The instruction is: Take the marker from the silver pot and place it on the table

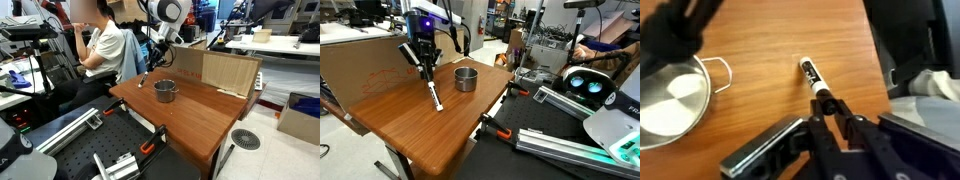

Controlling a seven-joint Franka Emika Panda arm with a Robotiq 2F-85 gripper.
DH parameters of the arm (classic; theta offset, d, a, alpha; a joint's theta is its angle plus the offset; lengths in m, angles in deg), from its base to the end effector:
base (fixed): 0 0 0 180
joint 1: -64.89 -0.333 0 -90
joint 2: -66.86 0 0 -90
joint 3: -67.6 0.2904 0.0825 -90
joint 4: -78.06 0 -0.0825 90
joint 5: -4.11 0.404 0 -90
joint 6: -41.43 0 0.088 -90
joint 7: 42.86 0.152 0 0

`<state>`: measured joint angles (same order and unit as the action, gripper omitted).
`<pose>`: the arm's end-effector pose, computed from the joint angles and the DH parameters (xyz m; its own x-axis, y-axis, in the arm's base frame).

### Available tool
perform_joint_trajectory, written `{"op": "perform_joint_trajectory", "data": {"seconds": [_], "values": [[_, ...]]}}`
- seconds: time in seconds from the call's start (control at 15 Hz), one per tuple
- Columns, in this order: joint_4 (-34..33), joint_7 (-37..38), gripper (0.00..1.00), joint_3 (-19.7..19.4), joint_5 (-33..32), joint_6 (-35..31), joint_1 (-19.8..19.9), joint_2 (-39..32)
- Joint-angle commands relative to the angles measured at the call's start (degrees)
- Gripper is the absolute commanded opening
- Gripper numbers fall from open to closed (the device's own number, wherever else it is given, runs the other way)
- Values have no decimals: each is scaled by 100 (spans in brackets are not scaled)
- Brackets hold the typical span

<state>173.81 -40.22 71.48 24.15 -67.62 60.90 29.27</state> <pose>0.6051 0.1233 0.1283 0.8967 -0.0268 -0.4418 -0.1604 -0.9500 -0.2680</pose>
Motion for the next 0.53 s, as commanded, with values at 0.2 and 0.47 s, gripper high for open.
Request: {"op": "perform_joint_trajectory", "data": {"seconds": [0.2, 0.47], "values": [[-798, 600, 5, -166, -229, -219, -44, -663], [-1063, 685, 5, -225, -421, -409, -59, -1105]]}}
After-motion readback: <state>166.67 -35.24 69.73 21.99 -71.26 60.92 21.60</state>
